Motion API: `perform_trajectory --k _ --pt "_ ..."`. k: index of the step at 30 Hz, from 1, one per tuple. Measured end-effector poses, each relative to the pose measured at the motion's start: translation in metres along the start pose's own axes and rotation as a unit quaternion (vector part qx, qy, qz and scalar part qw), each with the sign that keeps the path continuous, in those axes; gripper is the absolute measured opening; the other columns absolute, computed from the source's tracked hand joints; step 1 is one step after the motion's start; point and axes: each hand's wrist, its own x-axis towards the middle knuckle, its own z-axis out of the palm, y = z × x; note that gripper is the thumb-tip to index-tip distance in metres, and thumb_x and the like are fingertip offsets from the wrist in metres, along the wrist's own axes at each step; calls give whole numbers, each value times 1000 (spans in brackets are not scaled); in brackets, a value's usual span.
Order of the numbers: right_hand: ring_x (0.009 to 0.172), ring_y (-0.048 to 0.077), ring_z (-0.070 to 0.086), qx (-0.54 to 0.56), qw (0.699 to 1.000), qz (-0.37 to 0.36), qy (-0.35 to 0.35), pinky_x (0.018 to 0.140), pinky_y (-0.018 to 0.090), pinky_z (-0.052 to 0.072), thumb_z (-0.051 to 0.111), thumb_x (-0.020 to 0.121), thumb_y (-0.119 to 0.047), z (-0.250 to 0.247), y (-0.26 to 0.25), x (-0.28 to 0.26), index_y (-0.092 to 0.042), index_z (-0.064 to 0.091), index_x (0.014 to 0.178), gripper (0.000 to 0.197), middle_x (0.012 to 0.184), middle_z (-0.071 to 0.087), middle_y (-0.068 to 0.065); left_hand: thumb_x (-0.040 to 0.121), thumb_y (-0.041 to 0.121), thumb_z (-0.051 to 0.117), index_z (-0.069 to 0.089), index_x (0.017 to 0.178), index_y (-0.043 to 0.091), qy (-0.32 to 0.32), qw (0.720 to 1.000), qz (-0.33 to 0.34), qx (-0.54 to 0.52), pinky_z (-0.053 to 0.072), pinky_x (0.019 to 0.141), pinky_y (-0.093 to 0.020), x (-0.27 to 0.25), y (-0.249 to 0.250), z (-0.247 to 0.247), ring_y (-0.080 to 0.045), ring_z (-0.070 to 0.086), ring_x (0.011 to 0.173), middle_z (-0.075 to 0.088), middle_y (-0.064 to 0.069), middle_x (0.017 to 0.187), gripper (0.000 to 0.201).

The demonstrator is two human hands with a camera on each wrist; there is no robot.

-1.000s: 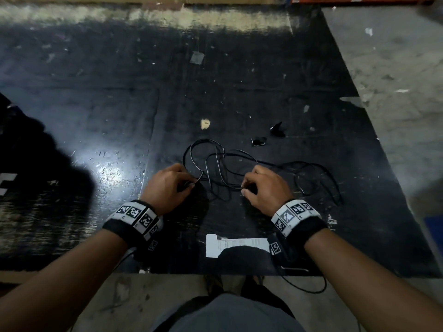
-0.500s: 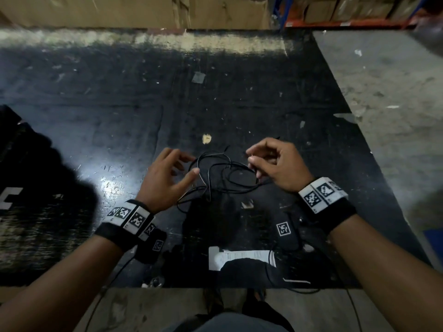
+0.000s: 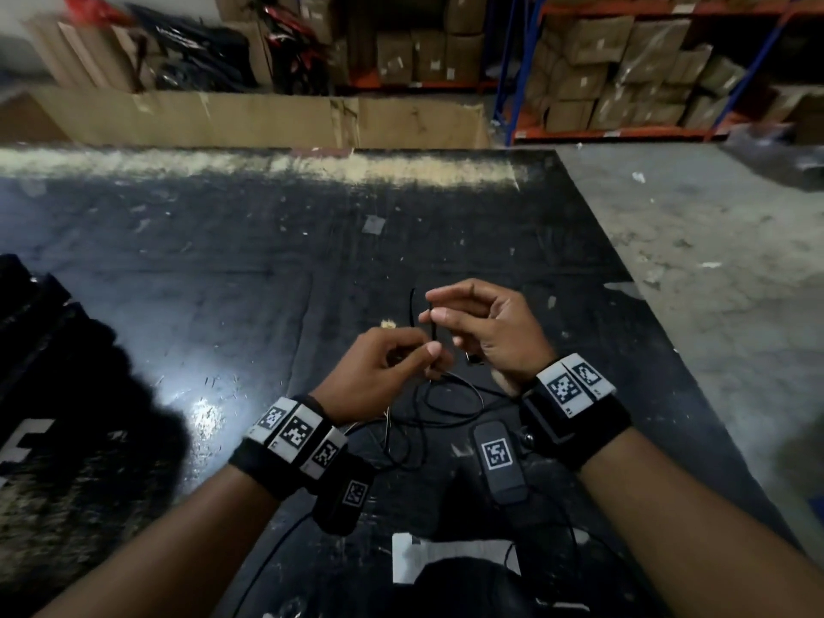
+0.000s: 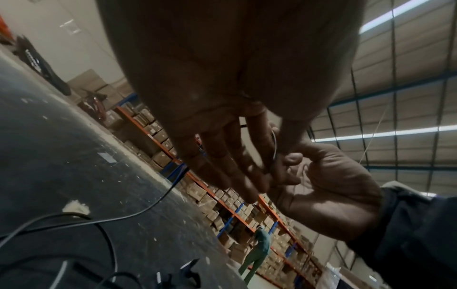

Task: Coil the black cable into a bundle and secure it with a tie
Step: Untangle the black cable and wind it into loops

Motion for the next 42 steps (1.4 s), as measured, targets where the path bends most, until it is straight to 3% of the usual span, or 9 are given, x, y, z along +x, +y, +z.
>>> perform_trajectory --k 3,8,13,19,26,29,33,36,42 --pt "55 5 55 -104 992 -59 -32 54 15 46 58 93 8 -1 1 7 -6 72 119 33 88 74 13 105 15 51 70 95 -9 -33 996 -3 -83 56 84 -31 -2 9 -9 -23 73 89 77 -12 93 33" --pt "60 8 55 -351 921 -165 -37 57 17 43 77 86 -17 -6 -1 15 -22 81 103 18 86 65 1 100 21 52 68 76 6 6 997 20 -77 54 80 -30 -2 22 -41 -24 71 82 76 -1 77 33" --pt "59 16 69 -283 944 -169 -28 57 32 57 83 80 -16 2 -4 19 -16 81 86 6 81 74 -3 95 28 61 67 103 -3 146 972 -5 -184 57 77 -29 0 19 -58 -24 73 85 76 -16 93 32" --pt "58 25 73 -130 981 -142 -32 58 32 61 80 82 -2 31 7 19 0 75 87 7 83 78 16 106 29 42 61 140 9 114 969 -18 -217 45 113 -53 1 14 -39 -32 58 133 67 -13 138 44" --pt "68 19 74 -168 973 -155 -42 78 26 56 75 89 -18 41 15 22 -8 79 88 11 76 79 3 107 24 35 62 135 3 143 932 0 -334 51 105 -43 12 38 -45 -32 62 129 67 -20 137 43" --pt "60 23 63 -121 984 -96 -93 69 36 52 62 98 -13 35 18 26 5 73 91 22 63 68 10 108 31 31 62 135 13 150 881 -3 -449 34 119 -58 19 53 -70 -30 57 136 69 -15 135 44" --pt "51 20 53 -106 984 -28 -139 56 35 49 51 103 -22 23 27 24 1 68 87 33 54 57 -5 110 39 29 59 137 27 137 853 54 -501 37 105 -77 29 77 -117 -30 53 140 66 -10 140 43" --pt "48 9 41 -121 982 -9 -144 50 25 39 47 104 -19 18 29 26 1 65 87 32 52 55 -17 110 42 26 53 141 34 106 849 82 -510 36 97 -84 31 93 -143 -35 49 143 57 -10 151 42" --pt "51 15 44 -189 970 19 -152 52 26 39 47 106 -24 3 57 42 -6 69 87 34 55 49 -3 110 43 21 55 138 36 51 864 112 -489 23 102 -87 34 108 -158 -38 40 148 57 -8 151 44"
